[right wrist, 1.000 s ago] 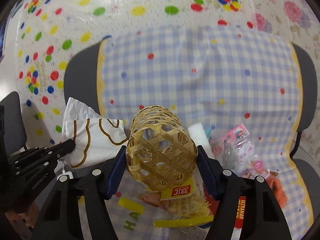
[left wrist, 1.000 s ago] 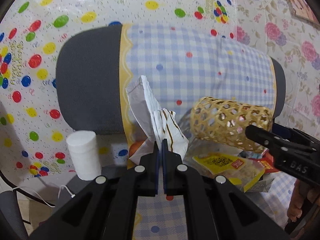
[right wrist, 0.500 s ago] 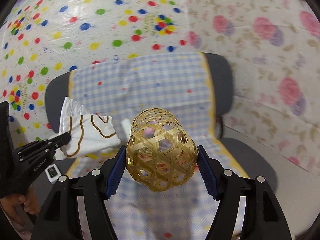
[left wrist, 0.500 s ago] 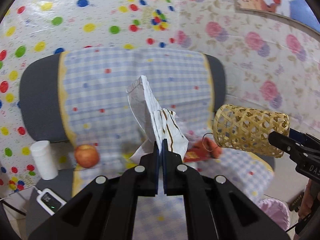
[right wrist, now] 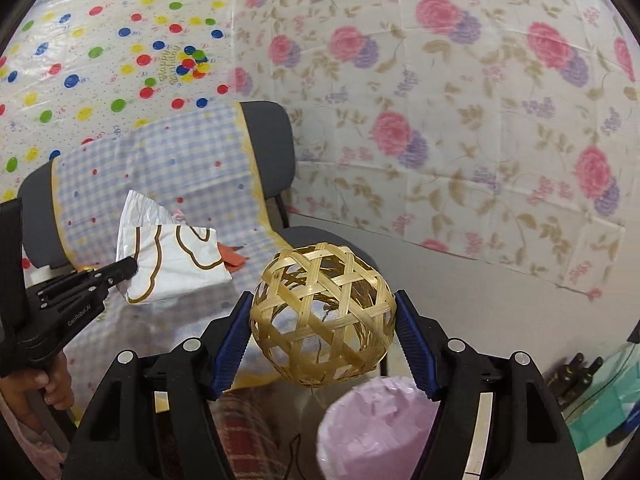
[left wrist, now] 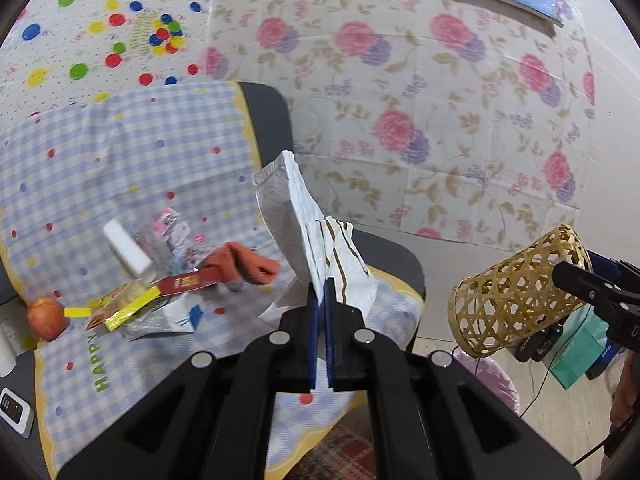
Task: Collect trash
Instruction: 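Carry both items to the pink bin and open both grippers over it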
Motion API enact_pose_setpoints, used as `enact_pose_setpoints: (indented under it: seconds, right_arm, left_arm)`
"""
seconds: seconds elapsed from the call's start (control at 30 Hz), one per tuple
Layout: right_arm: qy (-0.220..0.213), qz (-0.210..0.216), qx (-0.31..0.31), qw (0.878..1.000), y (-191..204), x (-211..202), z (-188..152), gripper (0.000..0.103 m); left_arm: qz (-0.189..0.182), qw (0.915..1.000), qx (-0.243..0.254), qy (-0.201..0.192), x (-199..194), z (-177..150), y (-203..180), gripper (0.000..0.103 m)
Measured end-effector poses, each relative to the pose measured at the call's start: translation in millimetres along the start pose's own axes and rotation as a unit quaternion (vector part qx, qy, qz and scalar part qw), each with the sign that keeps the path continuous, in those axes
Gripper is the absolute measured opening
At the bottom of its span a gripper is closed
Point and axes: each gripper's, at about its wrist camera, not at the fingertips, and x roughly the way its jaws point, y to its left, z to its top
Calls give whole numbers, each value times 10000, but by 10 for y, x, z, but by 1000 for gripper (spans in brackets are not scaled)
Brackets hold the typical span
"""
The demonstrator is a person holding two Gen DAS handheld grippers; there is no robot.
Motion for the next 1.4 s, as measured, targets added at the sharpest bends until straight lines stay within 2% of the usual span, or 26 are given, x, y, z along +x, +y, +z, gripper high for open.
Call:
enact_pose_setpoints:
  seconds: [0.27,0.4,0.6,0.83,1.0,1.3,1.4]
  right_arm:
    - [28,107,-92,9999,27,146,55,69]
    - [85,-104,21,9999,-115,98,-34,69]
    - [309,-647,296,9970,-475,13,-255,69]
    - [723,-1135,525,9895,-869,-34,-559,69]
    - [947,-1287,701,9847,-1079,-2,-712,69]
    - [1151,-1198,956,9815,-1320,231,-852,71]
    - [1216,-1174,1047,9800,-1354,306,-891,79]
  left_arm:
    - [-153,9998,91,-23,59,-26,-110,1]
    - [-440,9988,169,164,231,-75,-297,1]
    - [-864,9937,536,479,477,-185,-785,1]
    - [-1311,9841,849,847,665,-340,-1245,1]
    - [-1555,9758,1034,1140,800,-466,-1510,1]
    - [-1639,9670,1174,1559,1125,-552,-1739,2]
    - [-1583,9662,1192,1652,1223,-573,-1746,13]
